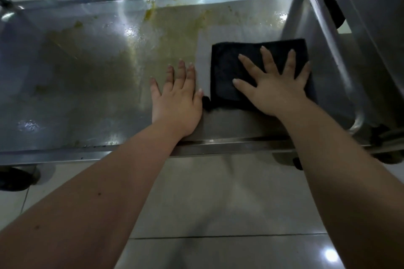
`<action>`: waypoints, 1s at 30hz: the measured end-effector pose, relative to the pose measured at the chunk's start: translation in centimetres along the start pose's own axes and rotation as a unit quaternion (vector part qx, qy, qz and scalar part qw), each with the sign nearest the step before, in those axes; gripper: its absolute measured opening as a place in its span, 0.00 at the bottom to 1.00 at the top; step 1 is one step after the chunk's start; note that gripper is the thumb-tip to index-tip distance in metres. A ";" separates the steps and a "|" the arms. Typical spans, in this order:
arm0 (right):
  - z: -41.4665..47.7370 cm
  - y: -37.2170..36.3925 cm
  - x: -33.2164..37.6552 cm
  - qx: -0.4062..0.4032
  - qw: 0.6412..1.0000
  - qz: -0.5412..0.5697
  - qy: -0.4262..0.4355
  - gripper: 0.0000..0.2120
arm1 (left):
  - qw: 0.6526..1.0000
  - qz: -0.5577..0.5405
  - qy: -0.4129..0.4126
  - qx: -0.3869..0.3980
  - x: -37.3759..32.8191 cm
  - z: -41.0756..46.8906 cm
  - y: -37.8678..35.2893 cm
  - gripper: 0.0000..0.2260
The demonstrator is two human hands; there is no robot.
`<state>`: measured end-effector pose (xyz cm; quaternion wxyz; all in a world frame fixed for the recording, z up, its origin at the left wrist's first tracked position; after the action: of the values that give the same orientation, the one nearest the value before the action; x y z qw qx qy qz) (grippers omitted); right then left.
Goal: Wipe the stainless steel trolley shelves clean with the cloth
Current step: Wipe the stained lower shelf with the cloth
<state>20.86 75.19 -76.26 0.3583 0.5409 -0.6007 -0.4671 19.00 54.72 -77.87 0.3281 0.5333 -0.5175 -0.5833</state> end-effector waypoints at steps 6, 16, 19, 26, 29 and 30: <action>-8.3 -2.2 -0.4 0.009 0.999 -0.029 0.030 0.31 | 1.000 0.001 0.004 0.001 -0.1 -0.2 0.1 0.27; 1.8 0.5 0.9 -0.016 0.999 -0.028 0.011 0.30 | 1.000 -0.002 0.012 -0.011 0.1 -0.3 0.2 0.27; 5.7 1.9 1.2 -0.016 1.000 -0.004 0.010 0.30 | 1.000 -0.009 0.012 -0.010 0.1 -0.3 0.2 0.27; 7.6 2.5 -2.7 -0.032 0.999 0.009 0.002 0.31 | 1.000 -0.015 0.006 -0.007 0.1 0.0 0.3 0.27; 7.6 2.4 -6.0 -0.019 0.998 0.021 -0.052 0.31 | 1.000 -0.015 0.004 -0.013 0.1 0.0 0.2 0.27; 7.3 2.3 -6.4 -0.019 0.998 0.019 -0.054 0.31 | 1.000 -0.014 0.003 -0.013 0.1 0.0 0.2 0.27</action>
<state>14.32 82.75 -75.84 0.3442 0.4962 -0.6209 -0.4998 18.94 54.60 -77.71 0.3282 0.5379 -0.5011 -0.5932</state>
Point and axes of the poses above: each hand's wrist, its own z-axis towards the middle knuckle, its own y-axis out of the back of the hand, x = y × z, the point moved 3 cm from there along z, towards the middle knuckle, and after that the axes turned 12 degrees about -z, right-handed, at the moved point
